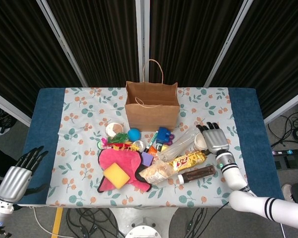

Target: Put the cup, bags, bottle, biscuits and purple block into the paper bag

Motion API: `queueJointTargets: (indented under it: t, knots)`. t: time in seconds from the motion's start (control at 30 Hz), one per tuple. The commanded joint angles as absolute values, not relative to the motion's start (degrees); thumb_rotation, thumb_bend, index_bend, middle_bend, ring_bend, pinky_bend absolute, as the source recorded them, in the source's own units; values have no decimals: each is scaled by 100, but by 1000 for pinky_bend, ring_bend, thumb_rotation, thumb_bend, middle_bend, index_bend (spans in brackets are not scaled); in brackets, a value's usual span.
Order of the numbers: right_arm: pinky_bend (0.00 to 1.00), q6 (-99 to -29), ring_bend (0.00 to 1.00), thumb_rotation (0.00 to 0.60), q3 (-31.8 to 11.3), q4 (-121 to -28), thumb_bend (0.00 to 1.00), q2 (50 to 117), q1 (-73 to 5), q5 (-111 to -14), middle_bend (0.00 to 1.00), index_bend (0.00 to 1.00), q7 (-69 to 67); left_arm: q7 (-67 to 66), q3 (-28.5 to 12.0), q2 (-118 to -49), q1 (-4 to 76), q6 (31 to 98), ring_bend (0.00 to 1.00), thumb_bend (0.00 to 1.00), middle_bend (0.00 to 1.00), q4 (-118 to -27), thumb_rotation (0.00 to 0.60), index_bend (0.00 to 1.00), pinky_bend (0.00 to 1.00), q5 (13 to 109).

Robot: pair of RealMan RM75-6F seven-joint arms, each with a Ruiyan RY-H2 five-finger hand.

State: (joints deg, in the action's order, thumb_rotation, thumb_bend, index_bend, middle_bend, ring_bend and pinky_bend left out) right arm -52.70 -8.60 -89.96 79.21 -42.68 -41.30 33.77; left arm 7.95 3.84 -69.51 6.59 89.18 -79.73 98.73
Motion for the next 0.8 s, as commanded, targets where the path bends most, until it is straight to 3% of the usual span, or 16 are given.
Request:
queueJointTargets:
  t: [0.03, 0.27, 0.53, 0.8]
  knots:
    - [156, -5222, 110, 600, -863, -9013, 121, 7899, -4300, -4119, 251, 199, 3307, 794, 393, -6957, 658, 8907, 62, 0, 65, -7964, 600, 87, 189, 9867]
    - [299, -5386, 233, 600, -808, -9004, 206, 7887, -4303, -4219, 354, 337, 3262, 813, 399, -6968, 669, 8892, 62, 0, 65, -7949, 600, 87, 189, 9861]
    - [321, -5924, 250, 600, -921, -9700, 216, 7332, -4232, -4585, 364, 349, 3292, 807, 370, -6952, 738, 8898, 62, 0, 65, -7992, 600, 87, 189, 9913]
    - [321, -6685, 250, 600, -1868, -11351, 217, 5968, -4519, -4587, 364, 349, 3729, 801, 407, -6940, 731, 8908, 62, 0, 65, -8029, 600, 87, 189, 9934]
